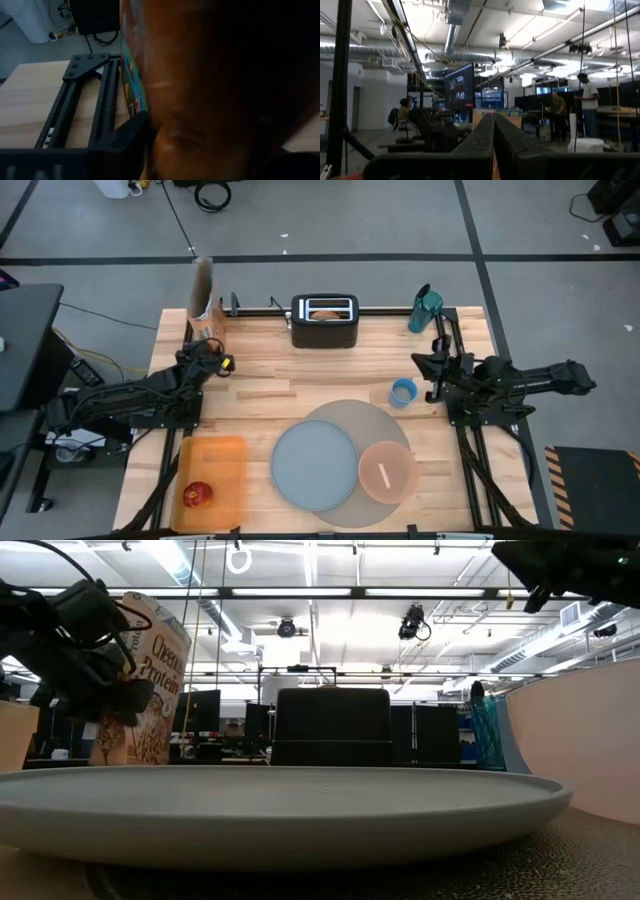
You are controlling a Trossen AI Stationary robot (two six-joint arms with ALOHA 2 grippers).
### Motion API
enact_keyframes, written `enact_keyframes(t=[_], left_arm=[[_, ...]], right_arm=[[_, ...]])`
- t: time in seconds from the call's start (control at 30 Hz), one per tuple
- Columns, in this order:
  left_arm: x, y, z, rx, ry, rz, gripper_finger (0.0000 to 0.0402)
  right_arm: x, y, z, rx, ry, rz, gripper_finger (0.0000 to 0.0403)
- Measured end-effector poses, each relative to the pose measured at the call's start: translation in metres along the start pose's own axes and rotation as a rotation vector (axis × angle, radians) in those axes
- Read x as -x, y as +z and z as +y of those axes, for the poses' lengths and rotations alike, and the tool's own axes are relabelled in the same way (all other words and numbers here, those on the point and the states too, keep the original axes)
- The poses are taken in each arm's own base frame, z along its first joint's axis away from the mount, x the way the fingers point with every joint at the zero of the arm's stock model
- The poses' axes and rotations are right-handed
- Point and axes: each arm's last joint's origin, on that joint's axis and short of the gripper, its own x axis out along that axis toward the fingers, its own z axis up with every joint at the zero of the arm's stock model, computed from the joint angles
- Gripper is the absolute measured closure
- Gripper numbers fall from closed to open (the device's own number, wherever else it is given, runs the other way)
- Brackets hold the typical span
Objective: Arrange a breakfast setting
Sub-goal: Pour the cereal from the cereal box into the pink bowl
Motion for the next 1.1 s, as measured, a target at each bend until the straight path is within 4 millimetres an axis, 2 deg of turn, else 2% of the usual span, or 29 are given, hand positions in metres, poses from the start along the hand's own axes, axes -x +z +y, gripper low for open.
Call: enact_keyframes(t=[0.17,0.3,0.43,0.57,0.8,0.9,1.1], left_arm=[[0.000,0.003,-0.002,0.021,-0.024,-0.020,0.0280],[0.001,0.005,-0.005,0.000,-0.055,-0.021,0.0290],[0.010,0.017,-0.012,-0.028,-0.107,-0.025,0.0292],[0.026,0.043,-0.026,-0.016,-0.274,-0.042,0.0294],[0.057,0.079,-0.035,-0.089,-0.441,-0.006,0.0295],[0.070,0.087,-0.034,-0.158,-0.518,0.057,0.0295],[0.096,0.099,-0.041,-0.242,-0.832,0.196,0.0295]], right_arm=[[-0.004,-0.009,0.002,-0.016,0.003,0.068,0.0386],[-0.006,-0.016,0.003,-0.033,0.008,0.119,0.0385],[-0.007,-0.023,0.004,-0.071,0.010,0.182,0.0389],[-0.012,-0.025,0.007,-0.111,0.011,0.252,0.0389],[-0.021,-0.022,0.017,-0.187,0.053,0.366,0.0383],[-0.022,-0.018,0.022,-0.209,0.067,0.402,0.0383],[-0.029,-0.006,0.029,-0.160,0.035,0.530,0.0382]])
